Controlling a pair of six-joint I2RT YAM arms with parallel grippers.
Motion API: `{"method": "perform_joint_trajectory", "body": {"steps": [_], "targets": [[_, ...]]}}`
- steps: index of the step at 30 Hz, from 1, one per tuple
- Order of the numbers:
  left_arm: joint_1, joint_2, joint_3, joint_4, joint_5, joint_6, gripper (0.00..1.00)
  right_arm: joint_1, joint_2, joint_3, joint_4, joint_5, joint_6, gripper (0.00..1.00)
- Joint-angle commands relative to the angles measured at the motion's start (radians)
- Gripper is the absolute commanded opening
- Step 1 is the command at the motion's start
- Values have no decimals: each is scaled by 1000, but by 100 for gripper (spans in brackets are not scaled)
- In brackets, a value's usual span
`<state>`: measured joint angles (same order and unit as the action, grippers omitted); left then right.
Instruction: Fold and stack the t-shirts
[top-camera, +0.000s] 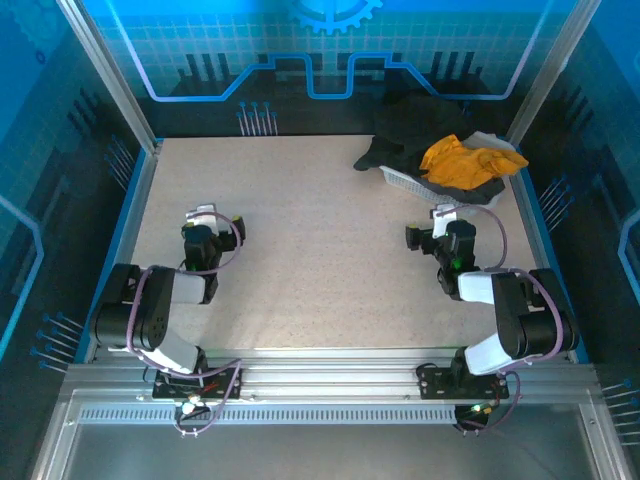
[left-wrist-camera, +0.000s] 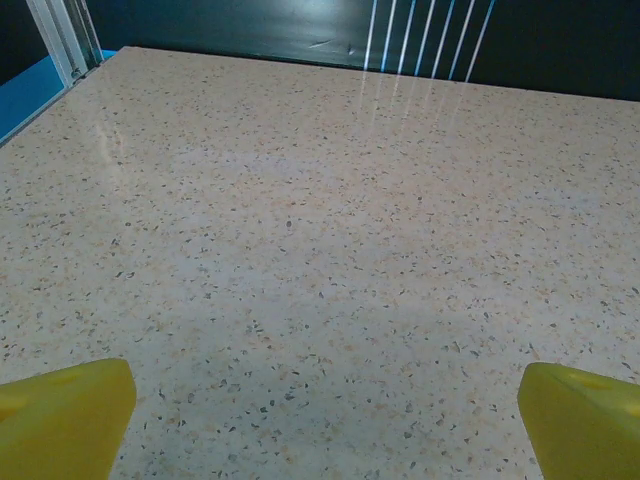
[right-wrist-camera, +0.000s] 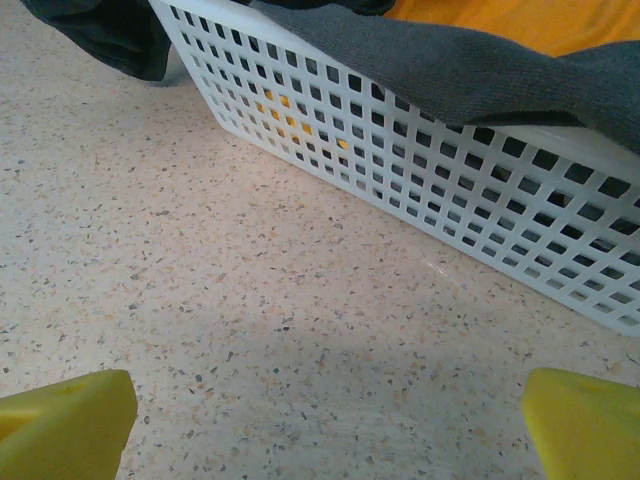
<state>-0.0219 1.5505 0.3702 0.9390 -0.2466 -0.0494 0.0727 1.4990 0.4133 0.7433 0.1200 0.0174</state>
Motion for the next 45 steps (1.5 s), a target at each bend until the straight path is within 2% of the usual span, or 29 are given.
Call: {"method": "perform_joint_trajectory", "body": {"steps": [1, 21, 23, 24, 25, 26, 27, 28, 29, 30, 31, 32, 33, 34, 35, 36, 38, 40, 43, 45], "targets": [[-6, -6, -5, 3, -13, 13, 99, -9, 4, 13, 19, -15, -10, 100], [-7, -9, -12, 16, -21, 13, 99, -7, -9, 15, 17, -9, -10, 100], [-27, -63, -28, -12, -61, 16, 99, 22, -101, 75, -154, 67, -17, 100], [-81, -92, -26, 9, -150, 66, 99, 45, -160, 122, -262, 120, -19, 100], [-143, -142, -4, -52, -286, 102, 99, 71, -219, 155, -327, 176, -14, 100], [-185, -211, 30, -133, -343, 140, 99, 98, -289, 194, -372, 207, -8, 100], [-204, -268, 72, -195, -358, 120, 99, 126, -343, 256, -431, 232, 16, 100], [-213, -308, 112, -260, -379, 79, 99, 139, -367, 342, -534, 259, 102, 100], [-214, -340, 198, -381, -438, -42, 99, 130, -371, 472, -705, 249, 258, 100], [-204, -361, 314, -622, -457, -237, 99, 110, -356, 622, -952, 216, 430, 100], [-192, -370, 426, -872, -431, -410, 99, 96, -327, 708, -1070, 233, 551, 100], [-176, -366, 544, -1097, -424, -604, 99, 55, -281, 761, -1082, 87, 556, 100], [-136, -346, 599, -1134, -340, -678, 99, 31, -222, 819, -1083, -18, 539, 97], [-77, -320, 629, -1093, -143, -704, 99, 38, -163, 909, -1169, -4, 550, 92], [-45, -289, 665, -1066, 9, -736, 99, 47, -93, 989, -1242, 26, 559, 88], [-40, -252, 719, -1062, 98, -747, 99, 52, -15, 1081, -1308, 31, 565, 85], [-59, -200, 831, -1079, 203, -711, 99, 61, 118, 1246, -1419, 14, 555, 83], [-82, -164, 927, -1113, 268, -679, 99, 77, 252, 1408, -1494, 23, 533, 85], [-108, -134, 996, -1137, 373, -671, 98, 78, 420, 1579, -1570, 32, 521, 92], [-134, -135, 997, -1146, 403, -672, 98, 74, 522, 1673, -1605, 28, 532, 93]]}}
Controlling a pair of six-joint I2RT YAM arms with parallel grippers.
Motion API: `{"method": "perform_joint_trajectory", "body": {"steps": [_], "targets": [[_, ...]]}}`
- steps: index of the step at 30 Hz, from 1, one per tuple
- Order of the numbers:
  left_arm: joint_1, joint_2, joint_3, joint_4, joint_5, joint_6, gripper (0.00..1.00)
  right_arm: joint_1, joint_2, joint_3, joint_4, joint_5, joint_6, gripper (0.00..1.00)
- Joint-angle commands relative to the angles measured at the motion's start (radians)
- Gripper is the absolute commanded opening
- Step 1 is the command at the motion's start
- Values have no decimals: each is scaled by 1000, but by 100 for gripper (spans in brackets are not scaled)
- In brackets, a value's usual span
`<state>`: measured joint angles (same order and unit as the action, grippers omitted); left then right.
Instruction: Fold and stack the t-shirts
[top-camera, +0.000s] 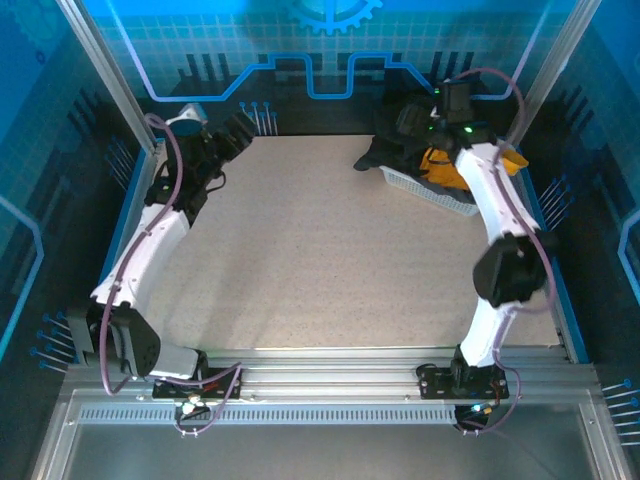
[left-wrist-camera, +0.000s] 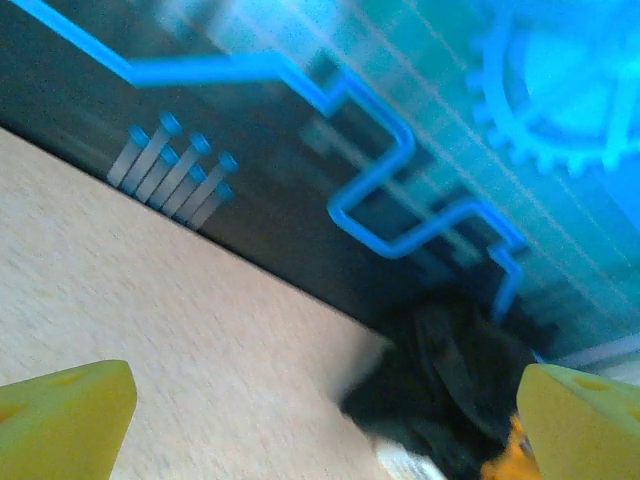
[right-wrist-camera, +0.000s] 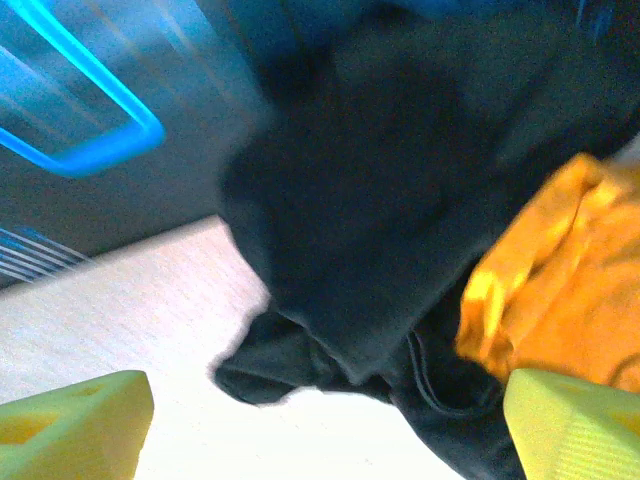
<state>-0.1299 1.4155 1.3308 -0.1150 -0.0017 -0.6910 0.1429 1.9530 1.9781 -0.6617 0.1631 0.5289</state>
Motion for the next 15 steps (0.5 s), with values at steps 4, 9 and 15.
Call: {"method": "perform_joint_trajectory", "body": {"steps": [4, 9, 15], "targets": [[-66, -40, -26, -100, 171, -49, 96, -6, 263, 271, -241, -102, 75, 93], [-74, -108, -98, -120, 175, -63, 94, 6, 450, 460, -257, -160, 122, 77], [-74, -161, -127, -161, 169, -53, 88, 30, 381, 500, -194, -75, 74, 13]]}}
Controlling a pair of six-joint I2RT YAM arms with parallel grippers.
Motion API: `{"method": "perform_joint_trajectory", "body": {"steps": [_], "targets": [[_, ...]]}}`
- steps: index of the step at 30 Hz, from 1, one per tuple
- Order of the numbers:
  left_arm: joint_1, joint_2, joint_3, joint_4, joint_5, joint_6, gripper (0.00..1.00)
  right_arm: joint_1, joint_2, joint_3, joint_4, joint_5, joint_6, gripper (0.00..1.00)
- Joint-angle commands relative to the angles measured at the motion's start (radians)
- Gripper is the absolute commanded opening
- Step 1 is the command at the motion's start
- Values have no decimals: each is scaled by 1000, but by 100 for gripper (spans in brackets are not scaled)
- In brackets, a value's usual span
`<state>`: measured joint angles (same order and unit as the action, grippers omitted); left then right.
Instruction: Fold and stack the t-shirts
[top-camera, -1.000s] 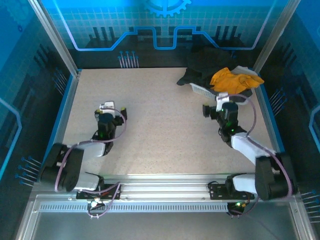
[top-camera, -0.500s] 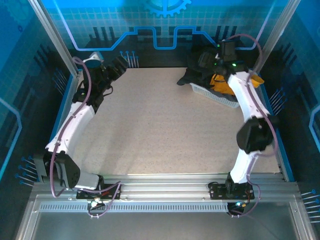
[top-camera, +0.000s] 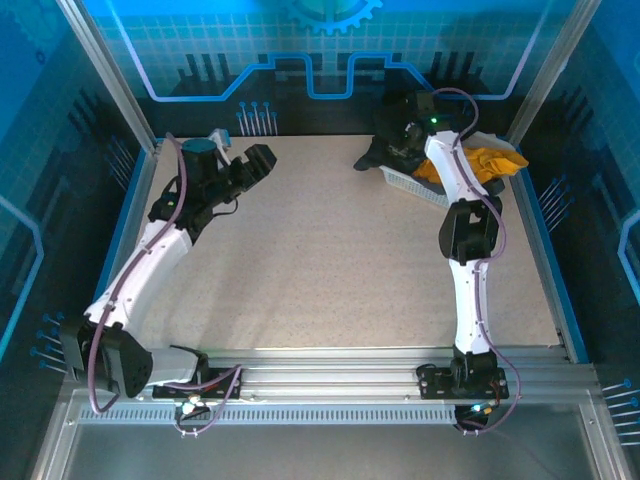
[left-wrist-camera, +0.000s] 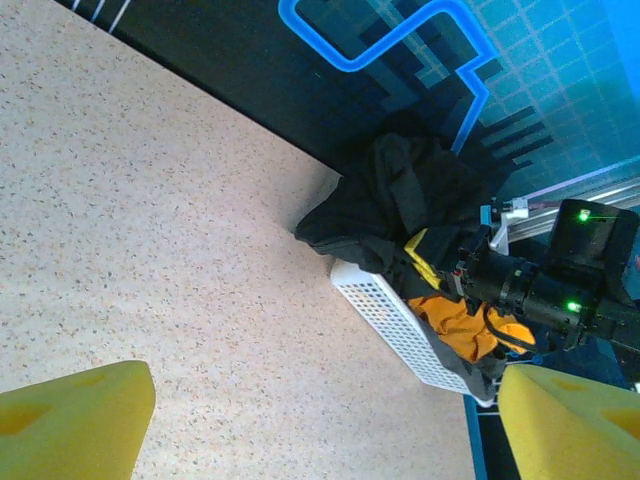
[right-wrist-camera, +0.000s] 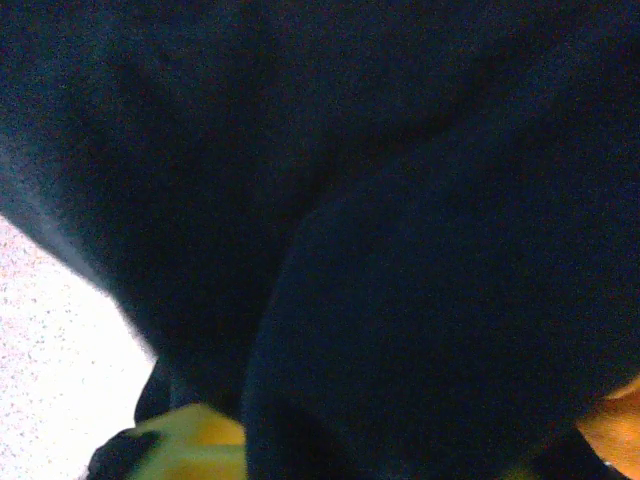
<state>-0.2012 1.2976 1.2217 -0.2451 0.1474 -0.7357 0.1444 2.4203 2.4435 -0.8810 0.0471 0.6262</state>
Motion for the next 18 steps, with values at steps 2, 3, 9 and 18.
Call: {"method": "perform_joint_trajectory", "body": {"steps": [2, 3, 9, 18], "targets": [[-3, -52, -30, -29, 19, -13, 88, 41, -185, 9, 61, 112, -66, 0], [-3, -53, -37, -25, 19, -17, 88, 43, -224, 5, 68, 145, -75, 0], [-3, -39, -64, 8, 26, -45, 87, 35, -392, 60, 136, 128, -134, 0], [-4, 0, -25, -9, -13, -44, 86, 70, -598, 130, 293, -26, -198, 0]]}}
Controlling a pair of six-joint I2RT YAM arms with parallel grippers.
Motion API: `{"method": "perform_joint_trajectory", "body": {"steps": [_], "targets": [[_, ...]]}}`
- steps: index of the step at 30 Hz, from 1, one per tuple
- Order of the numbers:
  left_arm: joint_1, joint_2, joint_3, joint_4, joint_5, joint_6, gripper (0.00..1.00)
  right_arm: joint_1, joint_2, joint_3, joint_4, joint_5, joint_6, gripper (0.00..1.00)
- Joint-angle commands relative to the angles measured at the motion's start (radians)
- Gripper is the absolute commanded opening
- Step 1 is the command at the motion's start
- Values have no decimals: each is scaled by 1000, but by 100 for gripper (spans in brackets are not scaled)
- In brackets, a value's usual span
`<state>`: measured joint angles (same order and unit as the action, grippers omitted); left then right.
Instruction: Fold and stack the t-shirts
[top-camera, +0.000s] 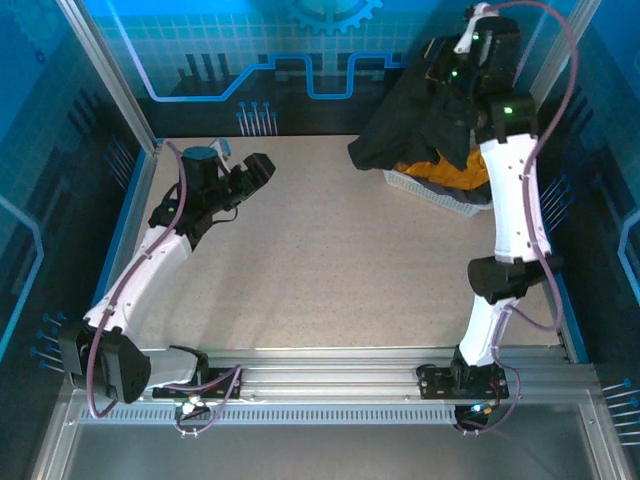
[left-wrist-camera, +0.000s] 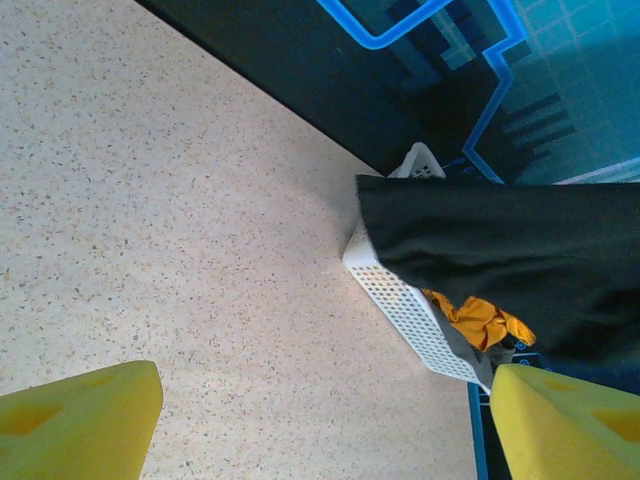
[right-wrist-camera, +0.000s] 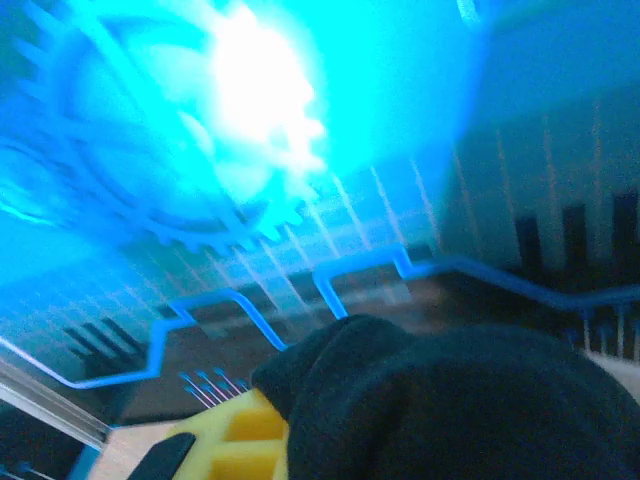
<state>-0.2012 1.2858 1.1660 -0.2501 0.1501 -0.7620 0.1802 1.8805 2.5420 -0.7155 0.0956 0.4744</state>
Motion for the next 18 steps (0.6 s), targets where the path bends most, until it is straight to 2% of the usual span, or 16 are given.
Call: {"method": "perform_joint_trajectory", "body": {"steps": [1, 8, 13, 16, 18], "targets": [[-4, 14, 36, -5, -20, -19, 86, 48, -80, 33, 149, -85, -52, 0], [-4, 6, 74, -83, -95, -10, 86, 207, -144, 30, 214, -146, -61, 0], [-4, -24, 109, -156, -168, 21, 86, 401, -120, -42, 239, -147, -50, 0], [-4, -46, 131, -259, -274, 10, 87, 472, -56, -29, 282, -182, -7, 0], [-4, -72, 138, -334, -364, -4, 87, 499, 7, 34, 248, -188, 1, 0]]}}
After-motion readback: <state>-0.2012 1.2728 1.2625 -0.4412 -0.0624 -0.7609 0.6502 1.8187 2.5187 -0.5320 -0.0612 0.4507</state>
